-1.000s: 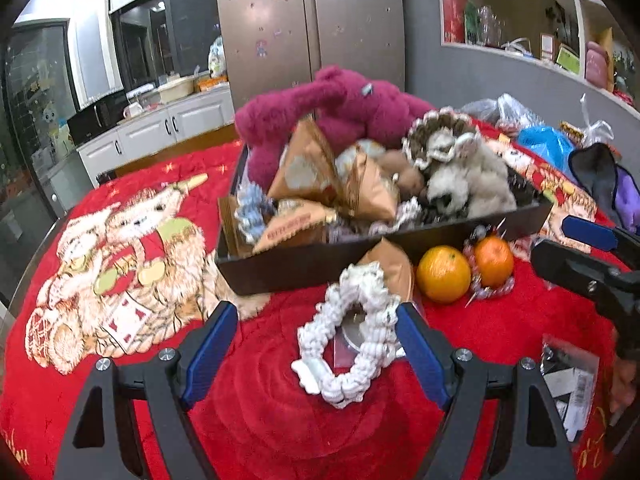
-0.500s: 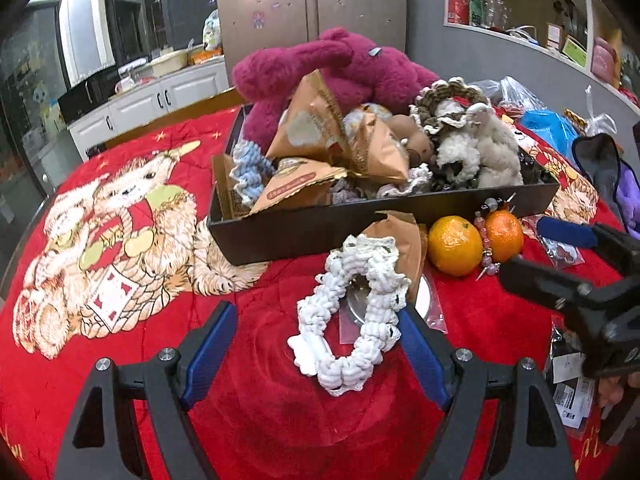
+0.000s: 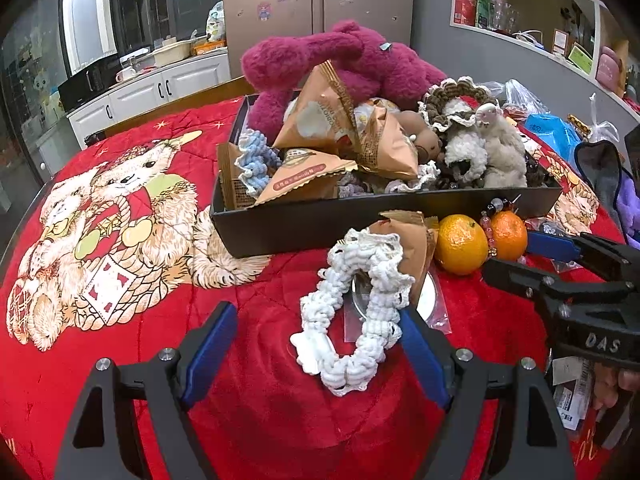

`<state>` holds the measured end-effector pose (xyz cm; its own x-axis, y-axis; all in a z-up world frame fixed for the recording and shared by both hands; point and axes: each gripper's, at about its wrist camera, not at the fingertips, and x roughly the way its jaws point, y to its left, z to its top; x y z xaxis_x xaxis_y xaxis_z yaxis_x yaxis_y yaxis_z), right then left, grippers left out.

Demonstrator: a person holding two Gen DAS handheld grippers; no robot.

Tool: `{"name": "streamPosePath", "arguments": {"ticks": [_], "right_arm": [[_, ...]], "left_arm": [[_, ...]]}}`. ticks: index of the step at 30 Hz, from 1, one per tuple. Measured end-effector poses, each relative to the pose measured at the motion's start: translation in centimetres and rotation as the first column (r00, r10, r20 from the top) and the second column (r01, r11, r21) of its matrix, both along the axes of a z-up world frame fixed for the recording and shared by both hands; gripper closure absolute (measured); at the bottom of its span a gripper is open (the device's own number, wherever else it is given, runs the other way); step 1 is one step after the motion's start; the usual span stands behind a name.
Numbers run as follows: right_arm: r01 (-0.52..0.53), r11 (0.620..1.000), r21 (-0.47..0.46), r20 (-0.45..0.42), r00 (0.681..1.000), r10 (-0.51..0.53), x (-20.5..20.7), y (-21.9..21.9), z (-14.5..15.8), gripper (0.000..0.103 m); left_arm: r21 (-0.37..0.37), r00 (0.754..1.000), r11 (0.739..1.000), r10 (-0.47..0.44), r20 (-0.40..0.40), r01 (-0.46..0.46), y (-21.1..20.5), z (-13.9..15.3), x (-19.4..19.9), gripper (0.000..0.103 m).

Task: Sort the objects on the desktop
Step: 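Grasp the white knotted rope loop with left tool while right tool grasps a tangerine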

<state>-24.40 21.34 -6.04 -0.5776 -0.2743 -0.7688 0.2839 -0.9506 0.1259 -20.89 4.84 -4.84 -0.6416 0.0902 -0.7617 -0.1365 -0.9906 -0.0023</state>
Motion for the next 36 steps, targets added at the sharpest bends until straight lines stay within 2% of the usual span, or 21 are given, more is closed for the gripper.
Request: {"name": "streamPosePath", "arguments": {"ticks": [4, 5, 6, 9, 12, 14, 17, 25, 26, 28, 29, 30, 34, 35, 36], "right_arm": [[0.016, 1.000, -0.016, 0.000, 1.000, -0.016, -0.1, 0.4, 0.1, 0.048], [0.023, 1.000, -0.014, 0.000, 1.000, -0.023, -0.1, 0.5, 0.1, 0.052], [0.020, 1.000, -0.015, 0.001, 1.000, -0.020, -0.1, 0.5, 0.1, 0.053], [0.018, 1.000, -0.015, -0.005, 1.000, -0.019, 0.0, 0.6, 0.1, 0.057], [0.013, 1.000, -0.008, -0.023, 1.000, -0.013, 0.3, 0.5, 0.4, 0.059], [-0.004, 1.000, 0.002, -0.058, 0.998, 0.004, 0.8, 0.3, 0.8, 0.068], [-0.009, 0.999, 0.050, -0.096, 0.995, 0.014, 1.6, -0.1, 1.3, 0.068], [-0.009, 1.000, -0.009, -0.088, 0.996, 0.008, 1.9, 1.3, 2.0, 0.070], [-0.003, 1.000, -0.024, -0.091, 0.996, 0.001, 2.0, 1.6, 2.3, 0.074], [0.004, 0.998, -0.056, -0.098, 0.995, -0.009, 2.3, 2.3, 3.0, 0.095], [0.004, 0.998, -0.066, -0.101, 0.995, -0.010, 2.4, 2.5, 3.2, 0.098], [-0.002, 0.998, -0.065, -0.103, 0.995, -0.005, 2.5, 2.6, 3.3, 0.098], [-0.015, 0.997, -0.075, -0.089, 0.996, 0.008, 2.3, 2.8, 3.1, 0.098], [-0.029, 0.996, -0.079, -0.085, 0.996, 0.023, 2.2, 2.6, 2.9, 0.096], [-0.029, 0.997, -0.076, -0.087, 0.996, 0.023, 2.3, 2.4, 2.8, 0.087]], "left_arm": [[0.014, 1.000, 1.000, -0.002, 0.005, 0.002, -0.1, 0.0, 0.0, 0.020], [0.016, 1.000, 1.000, -0.003, 0.005, 0.003, -0.1, 0.0, 0.0, 0.024], [0.023, 1.000, 1.000, -0.009, 0.005, 0.009, -0.1, 0.0, 0.0, 0.034], [0.044, 1.000, 0.999, -0.026, 0.002, 0.026, 0.0, 0.1, 0.3, 0.052], [0.039, 0.999, 0.999, -0.036, -0.004, 0.036, 0.4, 0.2, 0.5, 0.065], [0.045, 0.999, 0.998, -0.043, -0.003, 0.043, 0.5, 0.2, 0.5, 0.072], [0.049, 0.999, 0.998, -0.043, -0.003, 0.043, 0.4, 0.2, 0.6, 0.073], [0.060, 0.998, 0.997, -0.051, -0.028, 0.052, 0.3, 0.9, 1.1, 0.077], [0.062, 0.998, 0.996, -0.054, -0.034, 0.056, 0.3, 1.1, 1.2, 0.077], [0.068, 0.997, 0.996, -0.057, -0.047, 0.060, 0.2, 1.5, 1.4, 0.078], [0.072, 0.997, 0.996, -0.057, -0.050, 0.061, 0.1, 1.6, 1.5, 0.083], [0.074, 0.997, 0.995, -0.058, -0.050, 0.062, 0.1, 1.7, 1.5, 0.087], [0.084, 0.997, 0.995, -0.059, -0.041, 0.062, 0.0, 1.6, 1.5, 0.087], [0.082, 0.997, 0.995, -0.060, -0.037, 0.063, 0.1, 1.5, 1.4, 0.087], [0.080, 0.997, 0.995, -0.062, -0.034, 0.065, 0.2, 1.3, 1.4, 0.087]]}}
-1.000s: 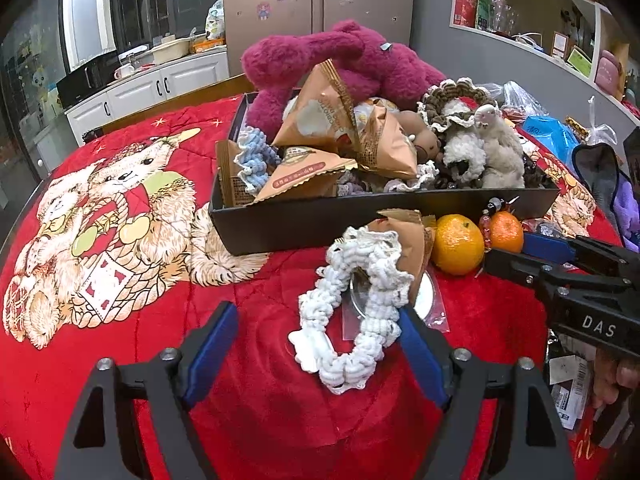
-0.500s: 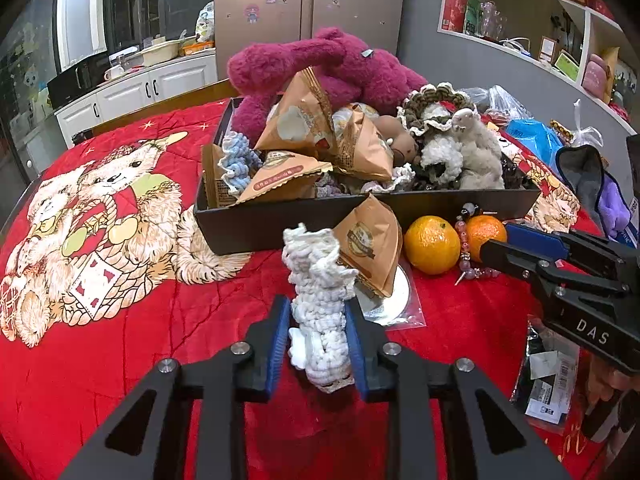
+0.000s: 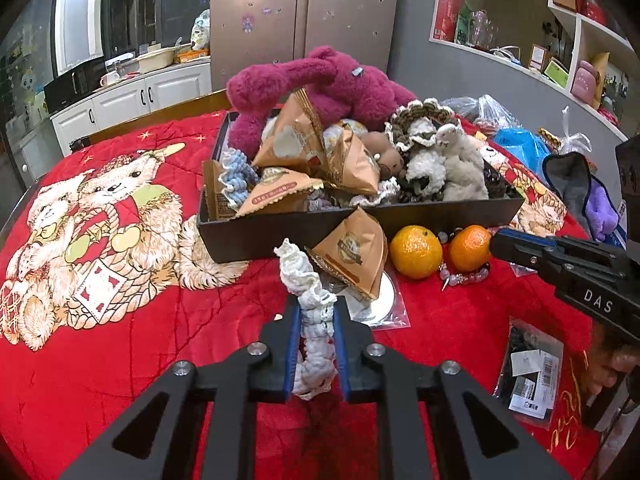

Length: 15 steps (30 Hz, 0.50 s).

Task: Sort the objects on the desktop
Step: 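Lift the rope loop with left tool while right tool lifts the tangerine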

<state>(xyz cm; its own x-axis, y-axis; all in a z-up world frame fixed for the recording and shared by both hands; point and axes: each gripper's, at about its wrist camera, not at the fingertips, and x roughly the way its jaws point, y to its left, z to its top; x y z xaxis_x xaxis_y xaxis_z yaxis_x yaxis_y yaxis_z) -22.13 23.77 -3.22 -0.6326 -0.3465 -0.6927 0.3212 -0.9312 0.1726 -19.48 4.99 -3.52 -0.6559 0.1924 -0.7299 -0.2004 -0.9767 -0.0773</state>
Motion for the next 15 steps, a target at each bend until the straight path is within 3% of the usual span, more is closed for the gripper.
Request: {"name": "streamPosePath", "arguments": {"ticks": [3, 7, 9, 15], "right_arm": [[-0.003, 1.000, 0.024, -0.013, 1.000, 0.003, 0.1, -0.6, -0.3, 0.063], [-0.016, 0.999, 0.046, -0.016, 1.000, 0.017, -0.3, -1.1, -0.8, 0.060], [-0.021, 0.999, 0.043, 0.005, 1.000, 0.021, -0.8, -1.3, -1.3, 0.053], [-0.025, 1.000, 0.002, 0.075, 0.997, 0.025, -2.3, -1.2, -2.3, 0.053]], "left_arm": [[-0.005, 1.000, 1.000, -0.003, 0.004, 0.003, 0.1, -0.2, 0.0, 0.087], [-0.001, 1.000, 1.000, -0.006, 0.007, 0.006, 0.1, -0.2, 0.0, 0.087], [0.009, 1.000, 1.000, 0.000, 0.012, 0.000, -0.1, -0.3, -0.1, 0.087], [0.041, 1.000, 0.999, 0.004, 0.019, -0.005, -0.5, -0.3, -0.2, 0.087]]}}
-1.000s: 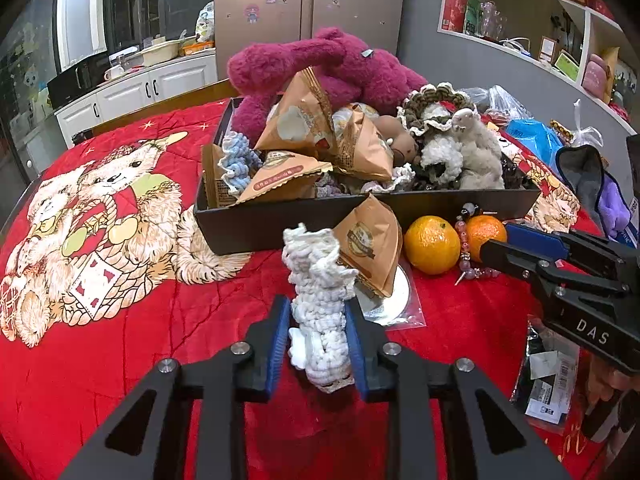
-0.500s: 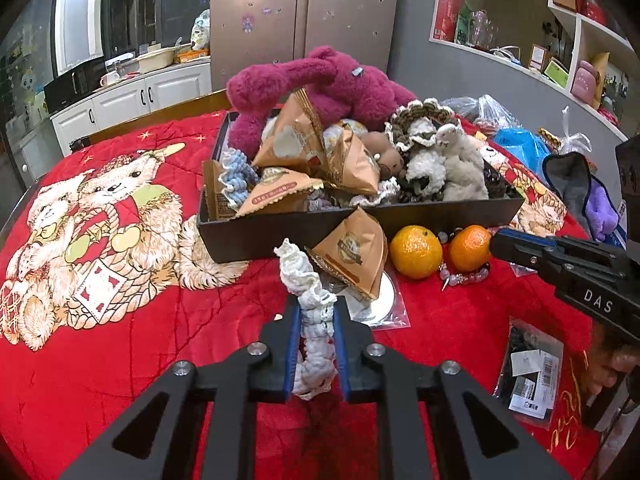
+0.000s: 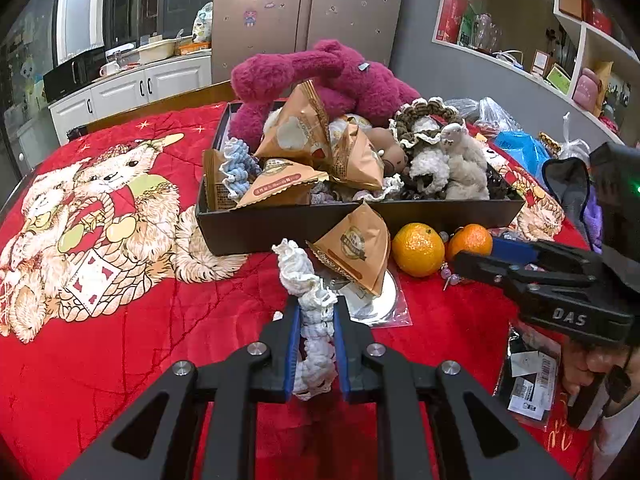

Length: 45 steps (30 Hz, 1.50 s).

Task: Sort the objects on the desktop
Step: 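Lift the rope loop with left tool while right tool lifts the tangerine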

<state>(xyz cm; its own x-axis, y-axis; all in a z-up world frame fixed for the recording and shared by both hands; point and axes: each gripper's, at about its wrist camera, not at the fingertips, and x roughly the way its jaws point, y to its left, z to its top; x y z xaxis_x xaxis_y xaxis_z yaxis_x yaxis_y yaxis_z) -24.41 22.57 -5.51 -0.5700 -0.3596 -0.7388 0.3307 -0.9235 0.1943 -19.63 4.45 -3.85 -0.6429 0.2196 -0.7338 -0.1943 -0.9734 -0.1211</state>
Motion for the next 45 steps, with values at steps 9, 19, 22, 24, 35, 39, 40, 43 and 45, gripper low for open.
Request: {"name": "streamPosePath", "arguments": {"ticks": [9, 19, 22, 24, 35, 39, 40, 43, 45], "right_arm": [[0.000, 1.000, -0.020, -0.028, 1.000, -0.001, 0.6, 0.2, 0.5, 0.064], [0.004, 0.998, -0.055, -0.084, 0.996, -0.008, 2.4, 1.3, 2.6, 0.064], [0.001, 0.999, -0.053, -0.082, 0.997, -0.005, 2.5, 1.2, 2.5, 0.064], [-0.004, 0.999, -0.050, -0.080, 0.997, 0.000, 2.6, 1.2, 2.4, 0.064], [-0.010, 0.999, -0.052, -0.088, 0.996, 0.005, 2.8, 1.1, 2.7, 0.064], [-0.001, 0.998, -0.063, -0.096, 0.995, -0.005, 2.8, 1.4, 3.0, 0.064], [-0.001, 0.998, -0.064, -0.096, 0.995, -0.005, 2.8, 1.4, 3.1, 0.064], [-0.003, 0.998, -0.069, -0.106, 0.994, -0.004, 3.0, 1.5, 3.4, 0.064], [-0.006, 0.997, -0.075, -0.112, 0.994, -0.002, 3.2, 1.4, 3.6, 0.064]], "left_arm": [[0.000, 1.000, 1.000, -0.008, -0.024, 0.008, 0.0, 0.7, 0.4, 0.088], [0.006, 0.999, 1.000, 0.004, -0.039, -0.004, -0.3, 1.2, 0.6, 0.088], [0.003, 0.999, 1.000, 0.002, -0.041, -0.002, -0.4, 1.2, 0.7, 0.088], [0.003, 0.999, 1.000, -0.001, -0.043, 0.001, -0.4, 1.3, 0.7, 0.088], [0.012, 0.999, 1.000, -0.006, -0.052, 0.006, -0.3, 1.7, 0.9, 0.088], [0.012, 0.998, 1.000, -0.012, -0.059, 0.012, -0.1, 1.9, 1.0, 0.088], [0.012, 0.998, 1.000, -0.014, -0.063, 0.015, -0.1, 1.9, 1.1, 0.088], [0.014, 0.997, 1.000, -0.019, -0.071, 0.021, 0.0, 2.2, 1.3, 0.088], [0.021, 0.997, 1.000, -0.022, -0.077, 0.024, 0.1, 2.4, 1.4, 0.088]]}}
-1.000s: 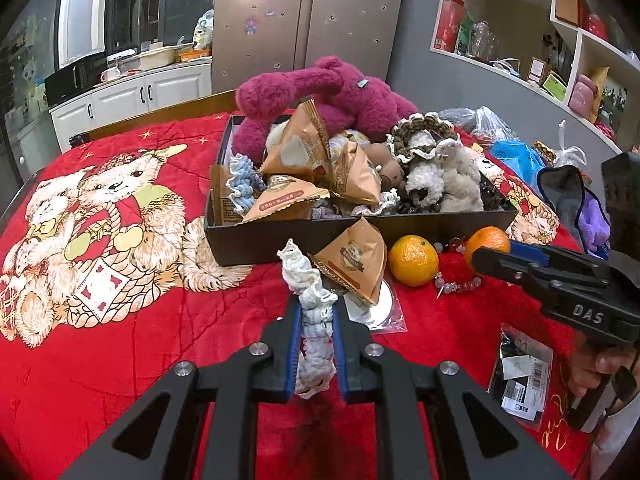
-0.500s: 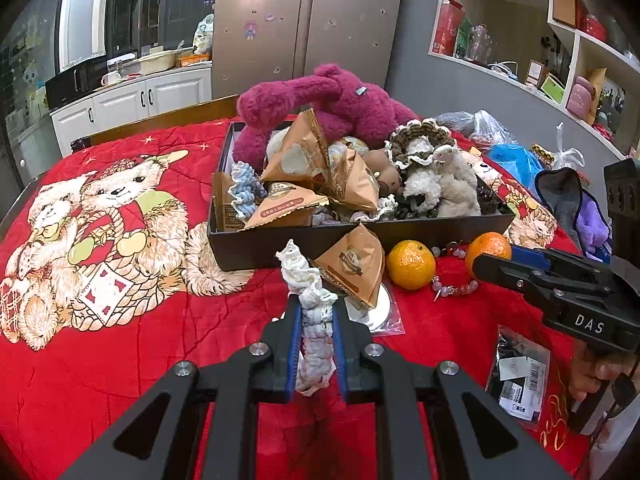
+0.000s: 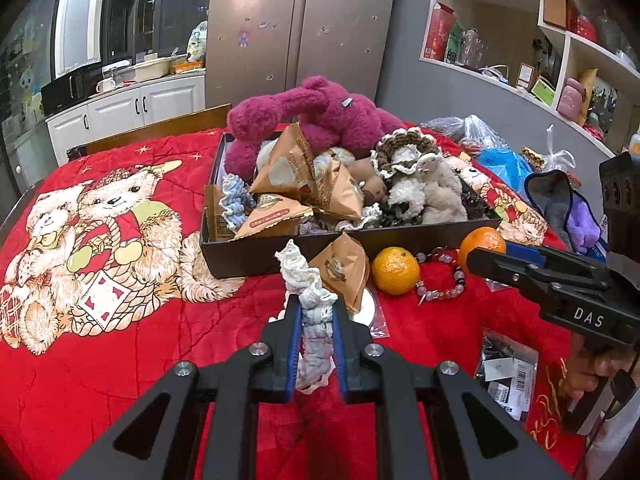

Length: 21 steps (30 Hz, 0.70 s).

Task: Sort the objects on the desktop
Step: 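Lift the rope loop with left tool while right tool lifts the tangerine, then carry the rope loop over the box with left tool while right tool carries the tangerine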

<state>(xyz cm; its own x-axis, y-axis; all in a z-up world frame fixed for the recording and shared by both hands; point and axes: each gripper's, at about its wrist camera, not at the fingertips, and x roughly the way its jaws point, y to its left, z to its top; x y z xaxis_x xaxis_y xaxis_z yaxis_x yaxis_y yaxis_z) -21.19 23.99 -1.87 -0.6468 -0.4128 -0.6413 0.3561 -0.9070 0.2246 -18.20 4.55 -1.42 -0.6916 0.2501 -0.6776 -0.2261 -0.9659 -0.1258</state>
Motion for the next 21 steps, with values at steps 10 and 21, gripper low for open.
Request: {"name": "streamPosePath", "arguments": {"ticks": [10, 21], "right_arm": [[-0.006, 1.000, -0.021, -0.076, 0.997, 0.004, 1.1, -0.9, 3.0, 0.064], [0.032, 0.999, -0.001, -0.102, 0.994, -0.032, -4.5, -2.0, 8.7, 0.064]], "left_arm": [[0.018, 0.997, 1.000, -0.021, -0.068, 0.022, 1.7, 3.5, 0.1, 0.088], [0.002, 0.993, 1.000, -0.024, -0.115, 0.025, 3.7, 8.8, -6.2, 0.088]]}}
